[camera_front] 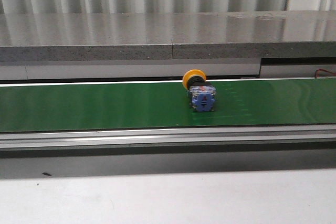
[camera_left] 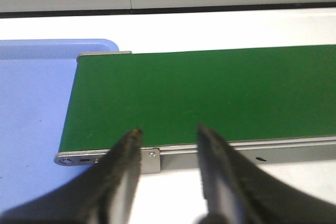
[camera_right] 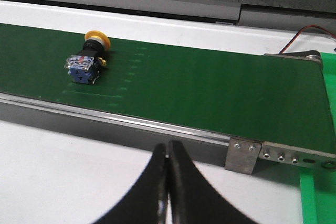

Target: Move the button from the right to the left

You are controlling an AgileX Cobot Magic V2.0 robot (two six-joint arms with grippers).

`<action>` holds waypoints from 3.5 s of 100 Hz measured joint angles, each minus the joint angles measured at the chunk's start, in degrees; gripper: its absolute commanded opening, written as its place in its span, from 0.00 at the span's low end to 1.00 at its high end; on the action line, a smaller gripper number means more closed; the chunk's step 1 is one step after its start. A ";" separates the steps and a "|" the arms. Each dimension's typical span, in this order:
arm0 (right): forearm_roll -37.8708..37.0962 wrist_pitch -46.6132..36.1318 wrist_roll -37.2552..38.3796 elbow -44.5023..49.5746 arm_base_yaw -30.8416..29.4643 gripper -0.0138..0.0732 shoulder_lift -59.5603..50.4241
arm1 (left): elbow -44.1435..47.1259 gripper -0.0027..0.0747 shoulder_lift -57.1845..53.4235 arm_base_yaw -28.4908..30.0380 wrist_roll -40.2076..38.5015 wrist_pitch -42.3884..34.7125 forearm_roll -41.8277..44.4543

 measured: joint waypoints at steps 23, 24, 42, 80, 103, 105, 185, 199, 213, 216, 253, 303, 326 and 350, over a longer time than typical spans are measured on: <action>0.00 0.00 -0.10 0.00 0.00 0.08 0.00 | -3.83 0.76 9.44 0.00 0.25 -0.10 -6.84; 0.00 0.00 -0.10 0.00 0.00 0.08 0.00 | -3.97 0.75 10.02 0.00 0.40 -0.10 -7.65; 0.00 -0.03 -0.10 0.00 0.00 0.08 0.00 | -8.45 0.73 17.98 0.00 6.74 2.50 -22.46; 0.00 -0.12 -0.10 0.00 0.00 0.08 0.00 | -22.01 0.73 40.27 -2.77 16.58 15.70 -42.15; 0.00 -0.12 -0.10 0.00 0.00 0.08 0.00 | -32.25 0.73 50.66 -12.61 4.78 16.74 -30.49; 0.00 -0.12 -0.10 0.00 0.00 0.08 0.00 | -33.11 0.73 51.52 -13.59 3.77 16.74 -29.09; 0.00 -0.12 -0.10 0.00 0.00 0.08 0.00 | -46.51 0.73 74.16 -22.80 -19.62 17.62 -16.84; 0.00 -0.12 -0.10 0.00 0.00 0.08 0.00 | -46.60 0.73 75.04 -22.80 -21.13 16.99 -15.02; 0.00 -0.12 -0.10 0.00 0.00 0.08 0.00 | -46.74 0.66 76.59 -22.80 -22.69 17.35 -11.67; 0.00 -0.12 -0.10 0.00 0.00 0.08 0.00 | -46.86 0.60 76.68 -23.10 -23.36 17.34 -10.74; 0.00 -0.12 -0.10 0.00 0.00 0.08 0.00 | -51.60 0.01 76.47 -26.07 -25.72 19.21 -1.56; 0.00 -0.15 -0.21 0.00 0.00 0.08 0.00 | -53.05 0.01 66.77 -9.89 -15.59 31.41 1.97; 0.00 -0.15 -0.10 0.00 0.00 0.08 0.00 | -53.05 0.01 66.17 3.73 -2.72 31.79 2.32; 0.00 -0.15 -0.21 0.00 0.00 0.08 0.00 | -53.05 0.01 66.57 16.62 12.84 31.92 2.46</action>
